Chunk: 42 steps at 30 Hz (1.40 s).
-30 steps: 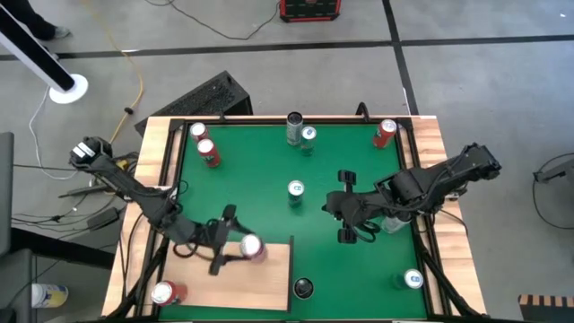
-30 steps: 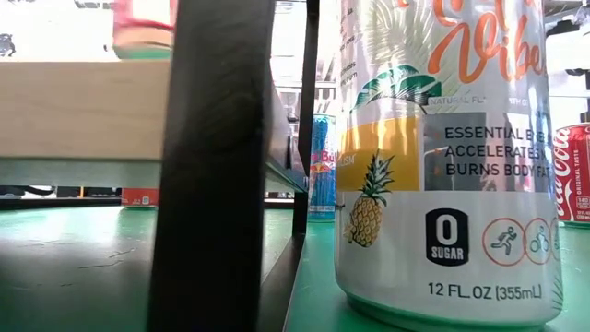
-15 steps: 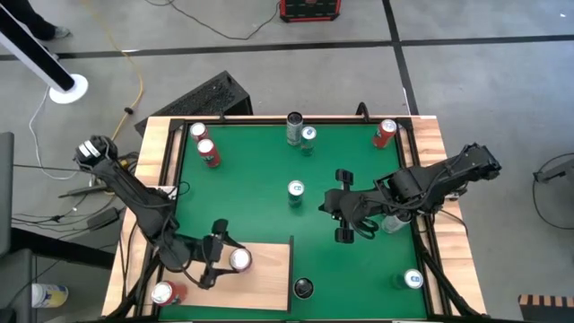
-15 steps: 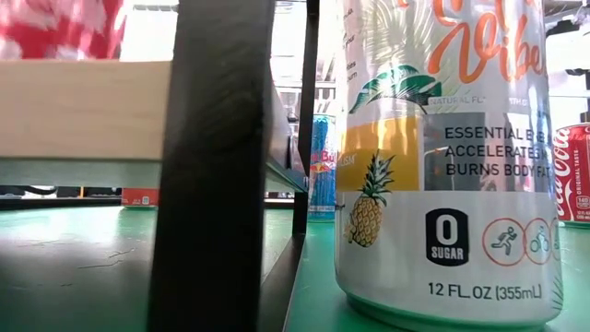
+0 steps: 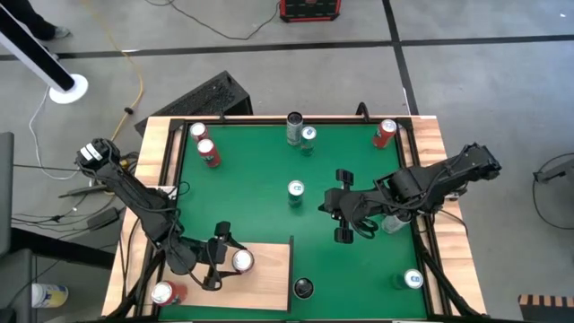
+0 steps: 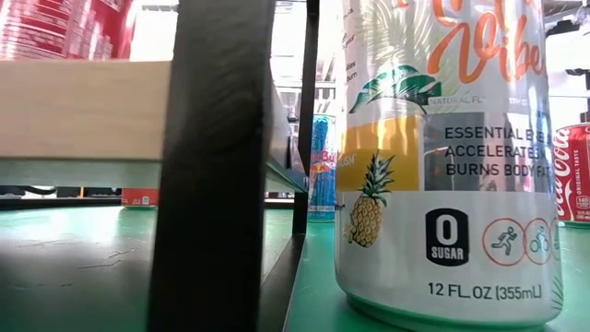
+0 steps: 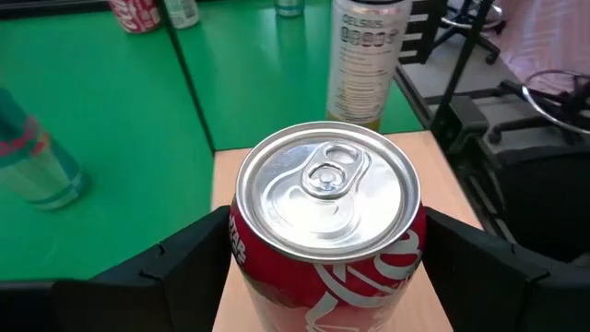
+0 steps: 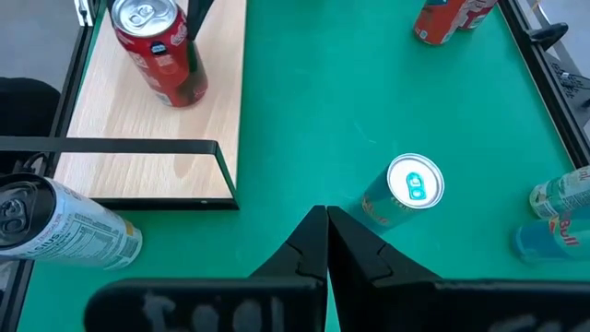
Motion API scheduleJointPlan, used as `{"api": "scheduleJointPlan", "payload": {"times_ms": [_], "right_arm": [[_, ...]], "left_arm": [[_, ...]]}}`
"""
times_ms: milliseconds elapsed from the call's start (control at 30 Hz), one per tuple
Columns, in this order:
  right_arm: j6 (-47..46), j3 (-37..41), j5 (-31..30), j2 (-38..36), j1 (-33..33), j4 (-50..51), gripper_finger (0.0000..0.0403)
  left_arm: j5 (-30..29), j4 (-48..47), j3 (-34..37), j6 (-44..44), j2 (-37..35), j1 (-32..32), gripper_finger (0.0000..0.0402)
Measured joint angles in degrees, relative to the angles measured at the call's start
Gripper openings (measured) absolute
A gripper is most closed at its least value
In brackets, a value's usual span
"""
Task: Place canned beverage on shelf
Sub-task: Put the bottom left red soda can on the shelf
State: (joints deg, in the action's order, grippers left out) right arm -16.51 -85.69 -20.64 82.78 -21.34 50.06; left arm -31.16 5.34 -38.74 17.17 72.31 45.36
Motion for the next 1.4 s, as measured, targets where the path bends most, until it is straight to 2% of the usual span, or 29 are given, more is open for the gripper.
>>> {"api": "scheduleJointPlan", "payload": {"times_ms": [533,733,933,1067,1167,1267,1400], "right_arm": [[-0.02,0.0,0.0,0.02,0.0,0.25,0.0028],[-0.02,0.0,0.02,0.0,0.01,-0.43,0.0028],[-0.03,0.0,0.02,0.0,0.0,-4.93,0.0028],[0.0,0.0,0.17,0.45,0.02,-12.86,0.0028],[1.33,-0.03,3.61,2.55,0.04,-20.63,0.0028],[3.47,-0.1,10.39,6.55,0.04,-29.08,0.0028],[5.04,-2.16,16.76,13.14,-0.06,-33.13,0.0026]], "left_arm": [[0.7,-0.2,-0.02,-2.97,0.0,-0.39,0.0342],[2.41,-0.76,-0.51,-4.05,-2.53,-0.46,0.035],[5.46,-8.71,-4.32,-4.1,-7.0,-0.46,0.035],[5.4,-15.86,-6.44,-4.11,-10.96,-0.46,0.035],[3.78,-18.99,-6.69,-4.84,-14.66,-0.46,0.035],[-0.81,-21.71,-6.59,-5.31,-17.82,-0.42,0.035],[-1.84,-21.58,-4.18,-4.42,-19.89,-1.12,0.035]]}}
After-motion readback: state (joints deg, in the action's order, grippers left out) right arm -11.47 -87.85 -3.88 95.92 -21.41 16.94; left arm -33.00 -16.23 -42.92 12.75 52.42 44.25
